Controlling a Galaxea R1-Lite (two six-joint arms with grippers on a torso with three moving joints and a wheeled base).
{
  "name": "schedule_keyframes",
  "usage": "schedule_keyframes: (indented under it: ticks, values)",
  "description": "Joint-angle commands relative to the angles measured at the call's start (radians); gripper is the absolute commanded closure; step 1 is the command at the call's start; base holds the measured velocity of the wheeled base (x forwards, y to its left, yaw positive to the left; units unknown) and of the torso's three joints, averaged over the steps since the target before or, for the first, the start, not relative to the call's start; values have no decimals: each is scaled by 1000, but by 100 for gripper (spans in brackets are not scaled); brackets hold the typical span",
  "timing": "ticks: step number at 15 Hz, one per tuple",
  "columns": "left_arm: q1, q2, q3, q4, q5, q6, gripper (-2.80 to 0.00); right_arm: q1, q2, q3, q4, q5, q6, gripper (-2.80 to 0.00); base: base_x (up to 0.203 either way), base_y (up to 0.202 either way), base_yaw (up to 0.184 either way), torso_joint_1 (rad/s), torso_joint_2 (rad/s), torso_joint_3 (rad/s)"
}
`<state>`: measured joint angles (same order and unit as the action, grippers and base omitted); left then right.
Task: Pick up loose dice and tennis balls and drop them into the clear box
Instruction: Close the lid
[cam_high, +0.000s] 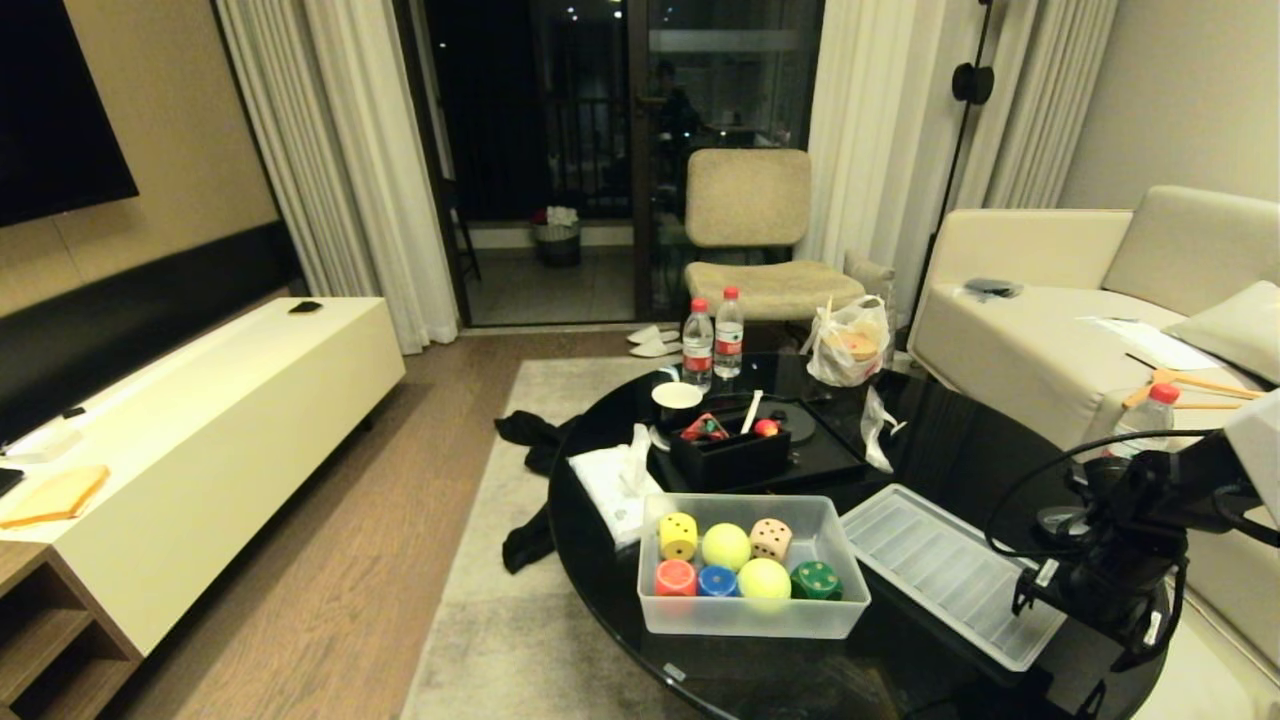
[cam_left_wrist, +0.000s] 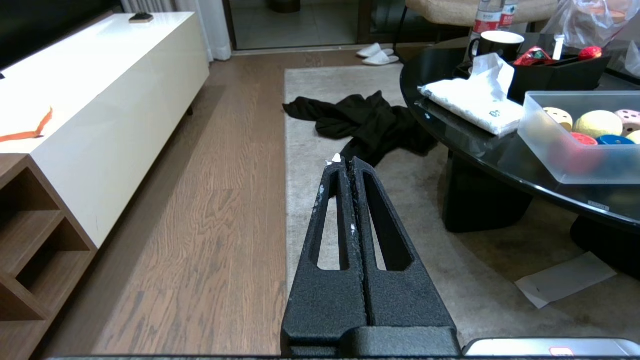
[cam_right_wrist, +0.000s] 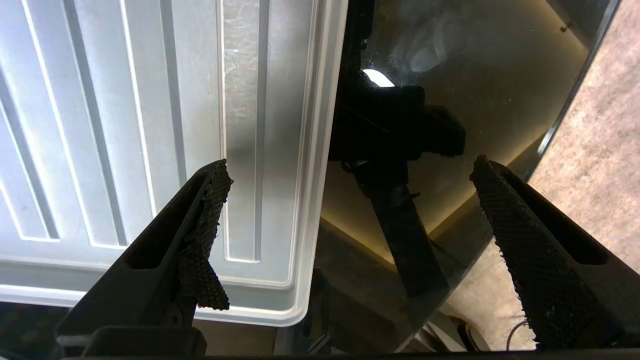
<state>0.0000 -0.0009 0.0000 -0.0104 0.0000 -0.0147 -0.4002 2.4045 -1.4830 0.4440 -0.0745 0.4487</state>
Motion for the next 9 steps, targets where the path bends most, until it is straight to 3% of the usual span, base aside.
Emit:
schedule_keyframes:
  ticks: [1, 9]
  values:
    - [0, 1, 3, 0, 0, 1, 0, 0, 18, -1, -7, 1, 10, -280, 0, 0, 0, 0, 0, 0]
    - [0, 1, 3, 0, 0, -1, 0, 0, 27, -2, -18, -1, 24, -280, 0, 0, 0, 0, 0, 0]
